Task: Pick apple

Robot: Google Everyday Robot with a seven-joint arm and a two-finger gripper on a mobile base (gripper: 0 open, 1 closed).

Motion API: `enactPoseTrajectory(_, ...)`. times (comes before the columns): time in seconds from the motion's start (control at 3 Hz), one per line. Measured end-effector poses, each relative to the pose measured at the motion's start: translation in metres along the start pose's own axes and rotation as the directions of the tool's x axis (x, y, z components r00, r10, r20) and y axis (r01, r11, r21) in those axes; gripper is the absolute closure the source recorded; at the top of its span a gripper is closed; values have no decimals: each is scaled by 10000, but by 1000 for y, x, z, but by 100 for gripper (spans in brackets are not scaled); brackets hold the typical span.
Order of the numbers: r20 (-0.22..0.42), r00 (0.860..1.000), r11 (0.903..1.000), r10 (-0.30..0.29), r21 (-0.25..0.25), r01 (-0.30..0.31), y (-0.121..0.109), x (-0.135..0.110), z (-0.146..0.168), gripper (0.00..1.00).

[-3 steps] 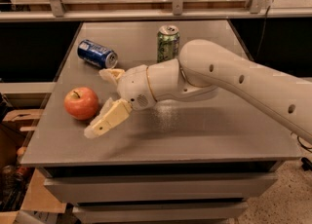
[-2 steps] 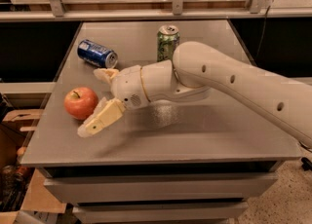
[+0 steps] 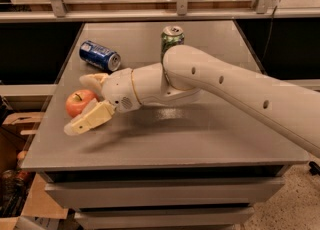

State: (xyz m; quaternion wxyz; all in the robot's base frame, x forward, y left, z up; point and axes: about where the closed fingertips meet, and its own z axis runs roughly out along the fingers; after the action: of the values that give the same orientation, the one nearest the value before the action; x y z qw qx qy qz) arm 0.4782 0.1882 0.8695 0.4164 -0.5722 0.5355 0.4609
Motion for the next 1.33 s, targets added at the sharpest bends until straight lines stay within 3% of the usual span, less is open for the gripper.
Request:
enactPoseTrajectory(1.0,140,9997,9995,207,-252,-203,-3,8,10,86)
enactPoseTrajectory(1.33,141,9997,9995,206,-252,-203,-3,7,9,100)
